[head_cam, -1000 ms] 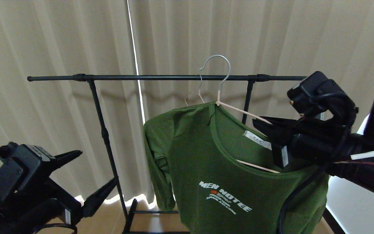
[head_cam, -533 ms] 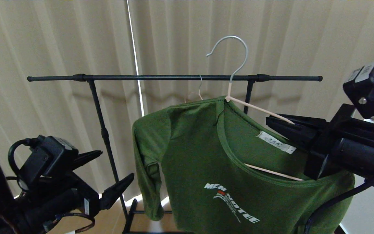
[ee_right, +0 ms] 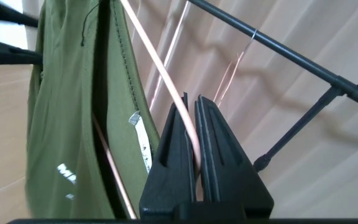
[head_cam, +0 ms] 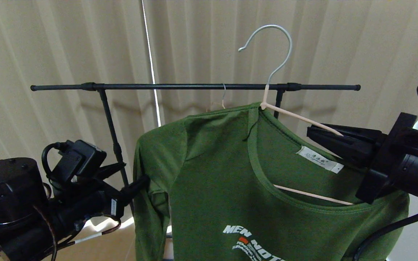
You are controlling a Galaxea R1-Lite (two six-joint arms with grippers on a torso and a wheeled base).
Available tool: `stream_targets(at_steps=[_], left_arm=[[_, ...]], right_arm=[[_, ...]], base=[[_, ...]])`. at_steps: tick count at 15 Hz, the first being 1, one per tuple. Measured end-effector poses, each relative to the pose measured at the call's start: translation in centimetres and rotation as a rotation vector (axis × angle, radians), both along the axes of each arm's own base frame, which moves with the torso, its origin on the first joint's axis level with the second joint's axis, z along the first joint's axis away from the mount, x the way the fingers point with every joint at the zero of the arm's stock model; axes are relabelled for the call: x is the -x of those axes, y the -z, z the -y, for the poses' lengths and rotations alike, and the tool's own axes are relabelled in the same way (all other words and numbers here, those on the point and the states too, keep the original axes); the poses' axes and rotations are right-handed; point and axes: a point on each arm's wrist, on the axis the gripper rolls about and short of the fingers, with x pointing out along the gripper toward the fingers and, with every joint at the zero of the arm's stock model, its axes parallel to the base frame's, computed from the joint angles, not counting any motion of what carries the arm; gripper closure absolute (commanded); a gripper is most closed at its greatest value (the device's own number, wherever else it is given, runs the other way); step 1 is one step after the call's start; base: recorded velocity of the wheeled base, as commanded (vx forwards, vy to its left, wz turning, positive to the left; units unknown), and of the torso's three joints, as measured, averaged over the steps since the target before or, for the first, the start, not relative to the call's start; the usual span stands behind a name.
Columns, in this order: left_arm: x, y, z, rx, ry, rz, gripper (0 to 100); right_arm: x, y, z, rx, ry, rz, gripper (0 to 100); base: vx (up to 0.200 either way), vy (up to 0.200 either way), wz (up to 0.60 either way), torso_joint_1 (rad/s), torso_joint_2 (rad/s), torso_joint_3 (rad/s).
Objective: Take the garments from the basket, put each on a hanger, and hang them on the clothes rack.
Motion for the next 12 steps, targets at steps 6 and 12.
stream_targets(at_steps=[6,12], left_arm=[[0.2,0.7,-0.8,-0.021,-0.032,-0.017,100],[1.1,1.6,-3.6,-0.030,-0.151,-0.049,0]], right_arm=[[0.2,-0.2,0.5,-0.007,0.016,0.009,100],[0.1,-0.2,1.4,-0.011,0.057,0.016,100]], base=[[0.000,0.000,0.00,0.000,0.00,0.000],[0.000,0.000,0.00,0.000,0.00,0.000]])
